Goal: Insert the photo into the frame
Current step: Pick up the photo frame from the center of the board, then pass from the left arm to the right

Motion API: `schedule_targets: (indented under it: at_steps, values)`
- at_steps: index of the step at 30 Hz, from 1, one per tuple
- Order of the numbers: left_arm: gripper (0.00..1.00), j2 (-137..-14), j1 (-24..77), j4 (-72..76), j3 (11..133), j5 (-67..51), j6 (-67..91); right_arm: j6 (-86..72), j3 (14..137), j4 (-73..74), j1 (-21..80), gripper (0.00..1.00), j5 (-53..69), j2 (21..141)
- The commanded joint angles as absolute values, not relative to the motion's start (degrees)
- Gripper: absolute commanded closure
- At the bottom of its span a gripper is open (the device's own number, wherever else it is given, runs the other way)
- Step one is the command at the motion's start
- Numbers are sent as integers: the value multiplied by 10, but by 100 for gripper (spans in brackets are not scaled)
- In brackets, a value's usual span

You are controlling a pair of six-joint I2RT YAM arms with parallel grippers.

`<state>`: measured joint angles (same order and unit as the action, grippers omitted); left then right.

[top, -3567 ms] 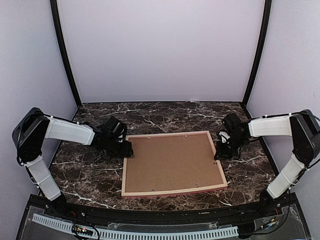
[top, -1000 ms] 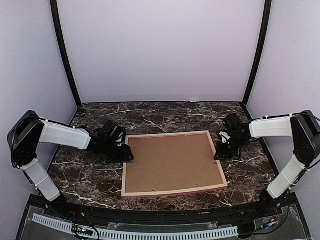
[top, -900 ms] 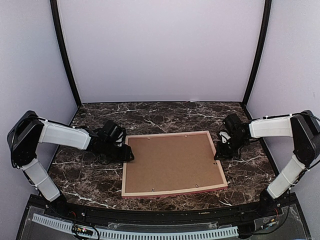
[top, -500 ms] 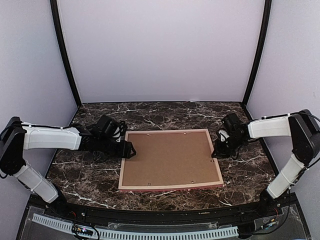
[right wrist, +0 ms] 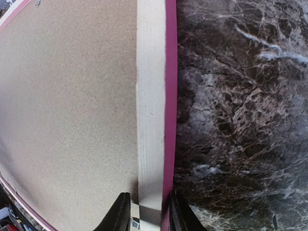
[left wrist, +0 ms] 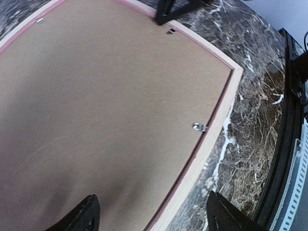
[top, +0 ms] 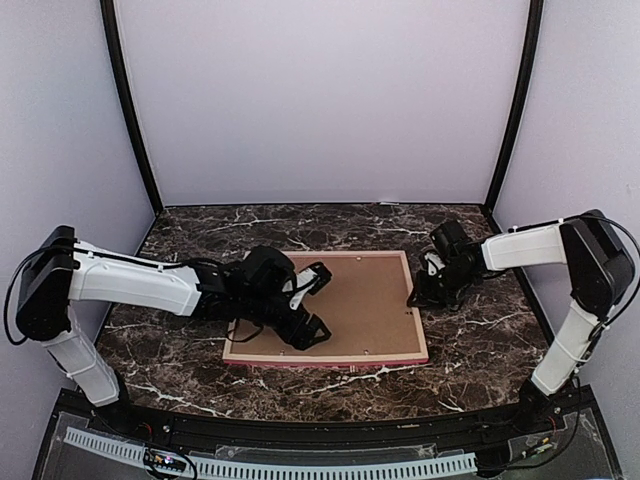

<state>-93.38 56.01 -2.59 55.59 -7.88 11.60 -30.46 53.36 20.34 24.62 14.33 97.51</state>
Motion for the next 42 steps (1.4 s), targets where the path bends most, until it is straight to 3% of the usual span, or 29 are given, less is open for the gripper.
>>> schedule_targets:
  at_steps: [1,8,18,29,35,42]
  values:
    - [22,-972,611,-15,604,-68,-2,-301,542,206,247,69,165,952]
    - [33,-1066,663,-55,683,-34,-108,-304,509,210,245,63,164,917]
    - [47,-1115,681,-68,699,21,-143,-320,446,193,244,61,171,872]
    - [78,-1128,681,-70,696,38,-156,-333,407,172,244,60,179,853]
    - [100,-1121,681,-83,703,37,-157,-335,410,166,244,59,188,852]
    - [100,-1080,681,-94,723,21,-148,-346,397,152,242,53,216,841]
